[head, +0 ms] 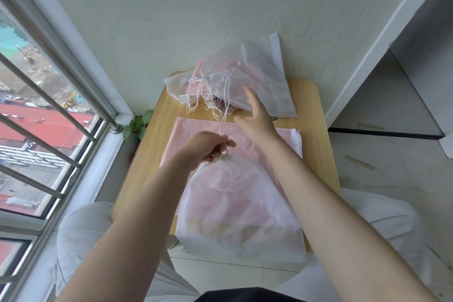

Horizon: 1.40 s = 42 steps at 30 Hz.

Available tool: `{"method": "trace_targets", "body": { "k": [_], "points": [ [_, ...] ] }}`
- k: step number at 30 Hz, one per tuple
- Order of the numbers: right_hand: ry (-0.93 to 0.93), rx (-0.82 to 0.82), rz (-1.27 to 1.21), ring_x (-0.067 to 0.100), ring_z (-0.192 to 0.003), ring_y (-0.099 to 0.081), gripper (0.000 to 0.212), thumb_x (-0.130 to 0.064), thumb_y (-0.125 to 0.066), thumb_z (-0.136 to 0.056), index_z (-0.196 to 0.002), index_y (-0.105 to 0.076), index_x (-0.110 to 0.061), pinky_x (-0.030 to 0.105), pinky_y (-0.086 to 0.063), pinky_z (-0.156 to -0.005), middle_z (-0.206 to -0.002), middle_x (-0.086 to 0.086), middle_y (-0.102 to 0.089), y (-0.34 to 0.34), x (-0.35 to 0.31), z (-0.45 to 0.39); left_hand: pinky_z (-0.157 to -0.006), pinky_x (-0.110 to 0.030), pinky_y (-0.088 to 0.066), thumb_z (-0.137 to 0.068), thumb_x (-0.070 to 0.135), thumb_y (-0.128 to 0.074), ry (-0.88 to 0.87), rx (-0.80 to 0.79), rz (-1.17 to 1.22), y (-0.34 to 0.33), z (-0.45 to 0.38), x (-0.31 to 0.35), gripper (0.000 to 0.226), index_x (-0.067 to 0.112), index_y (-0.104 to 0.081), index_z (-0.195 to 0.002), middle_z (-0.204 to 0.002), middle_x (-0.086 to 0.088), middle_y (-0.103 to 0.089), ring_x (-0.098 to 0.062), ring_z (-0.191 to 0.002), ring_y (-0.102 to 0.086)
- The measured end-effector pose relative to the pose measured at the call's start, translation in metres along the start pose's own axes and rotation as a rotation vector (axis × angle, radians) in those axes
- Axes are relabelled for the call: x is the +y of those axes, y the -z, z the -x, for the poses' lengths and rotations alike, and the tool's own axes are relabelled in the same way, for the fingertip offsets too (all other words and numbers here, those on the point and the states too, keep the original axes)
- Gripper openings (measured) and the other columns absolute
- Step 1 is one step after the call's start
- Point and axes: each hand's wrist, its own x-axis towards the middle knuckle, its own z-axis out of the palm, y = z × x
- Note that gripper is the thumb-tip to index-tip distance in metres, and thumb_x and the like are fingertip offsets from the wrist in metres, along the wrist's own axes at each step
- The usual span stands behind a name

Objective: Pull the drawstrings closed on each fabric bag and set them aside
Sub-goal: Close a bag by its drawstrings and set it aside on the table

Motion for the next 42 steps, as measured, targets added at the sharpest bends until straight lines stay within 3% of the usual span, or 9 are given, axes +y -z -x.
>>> {"method": "trace_targets", "body": {
  "k": [3, 6, 12, 18, 21, 24, 30, 36, 42],
  "points": [
    [-0.074, -0.125, 0.079, 0.013, -0.105, -0.064, 0.033, -0.006, -0.066, -0.081, -0.109, -0.071, -0.023, 0.025, -0.049, -0.092, -0.105, -0.008, -0.069, -0.008, 0.024, 0.007, -0.045, -0.021, -0.025, -0.101, 0.019, -0.045, 0.055, -0.014, 0.056, 0.003, -0.003, 0.002, 0.03, 0.005, -0.07, -0.092, -0.061, -0.001, -0.055, -0.013, -0.047, -0.04],
    [-0.035, -0.208, 0.074, 0.014, -0.088, -0.07, 0.017, -0.011, -0.075, -0.079, -0.083, -0.074, -0.027, 0.033, -0.055, -0.088, -0.082, -0.009, -0.073, -0.019, 0.034, 0.015, -0.046, -0.025, -0.026, -0.095, 0.016, -0.044, 0.088, 0.024, 0.09, 0.004, -0.006, 0.003, 0.026, 0.001, -0.064, -0.087, -0.064, -0.008, -0.058, -0.016, -0.047, -0.043],
    [-0.094, -0.156, 0.029, 0.013, -0.064, -0.066, 0.018, -0.001, -0.065, -0.087, -0.078, -0.063, -0.016, 0.031, -0.056, -0.07, -0.078, 0.005, -0.069, -0.009, 0.035, 0.01, -0.045, -0.021, -0.029, -0.095, 0.016, -0.054, 0.021, 0.092, -0.013, 0.009, -0.006, -0.004, 0.023, 0.001, -0.072, -0.093, -0.067, -0.002, -0.059, -0.012, -0.049, -0.043],
    [-0.188, -0.23, 0.016, 0.018, -0.09, -0.068, 0.01, -0.012, -0.062, -0.09, -0.091, -0.053, -0.018, 0.035, -0.054, -0.084, -0.097, 0.006, -0.07, 0.005, 0.039, 0.009, -0.041, -0.016, -0.026, -0.096, 0.007, -0.055, -0.063, 0.141, -0.093, 0.005, -0.006, -0.007, 0.024, 0.012, -0.068, -0.076, -0.061, 0.0, -0.056, -0.011, -0.048, -0.036],
    [-0.179, -0.256, -0.036, 0.008, -0.092, -0.064, 0.027, -0.017, -0.072, -0.085, -0.101, -0.05, -0.017, 0.023, -0.047, -0.082, -0.102, -0.003, -0.071, -0.002, 0.03, 0.013, -0.041, -0.016, -0.026, -0.097, 0.006, -0.054, -0.117, 0.112, -0.116, -0.001, -0.005, -0.005, 0.012, 0.012, -0.063, -0.092, -0.062, -0.003, -0.056, -0.008, -0.044, -0.036],
    [-0.183, -0.312, -0.057, 0.015, -0.095, -0.068, 0.027, -0.011, -0.07, -0.084, -0.101, -0.05, -0.015, 0.03, -0.05, -0.087, -0.097, 0.0, -0.075, -0.011, 0.028, 0.014, -0.039, -0.013, -0.029, -0.098, 0.005, -0.053, -0.156, 0.107, -0.088, -0.003, 0.0, -0.002, 0.009, 0.012, -0.052, -0.104, -0.067, -0.008, -0.057, -0.005, -0.04, -0.039],
    [-0.161, -0.3, 0.007, 0.014, -0.073, -0.063, 0.021, -0.002, -0.067, -0.082, -0.09, -0.05, -0.011, 0.029, -0.049, -0.077, -0.081, 0.007, -0.073, -0.019, 0.028, 0.017, -0.04, -0.012, -0.029, -0.098, 0.005, -0.052, -0.156, 0.11, -0.165, -0.001, 0.005, 0.0, 0.009, 0.009, -0.049, -0.106, -0.066, -0.006, -0.058, -0.007, -0.048, -0.041],
    [-0.093, -0.171, 0.082, 0.002, -0.054, -0.06, 0.02, -0.005, -0.073, -0.08, -0.083, -0.054, -0.008, 0.012, -0.043, -0.055, -0.065, 0.0, -0.07, -0.021, 0.028, 0.021, -0.049, -0.023, -0.03, -0.088, 0.008, -0.054, -0.053, 0.131, -0.212, 0.0, 0.006, 0.002, 0.015, 0.016, -0.05, -0.1, -0.074, -0.004, -0.067, -0.013, -0.061, -0.051],
    [0.013, -0.14, 0.257, 0.013, -0.068, -0.069, 0.014, -0.018, -0.074, -0.081, -0.08, -0.06, -0.021, 0.031, -0.054, -0.069, -0.067, -0.001, -0.071, -0.028, 0.034, 0.016, -0.046, -0.018, -0.034, -0.081, 0.01, -0.07, -0.059, 0.246, -0.195, 0.006, 0.006, -0.004, 0.003, 0.006, -0.07, -0.08, -0.072, -0.002, -0.072, -0.01, -0.058, -0.056]
  ]
}}
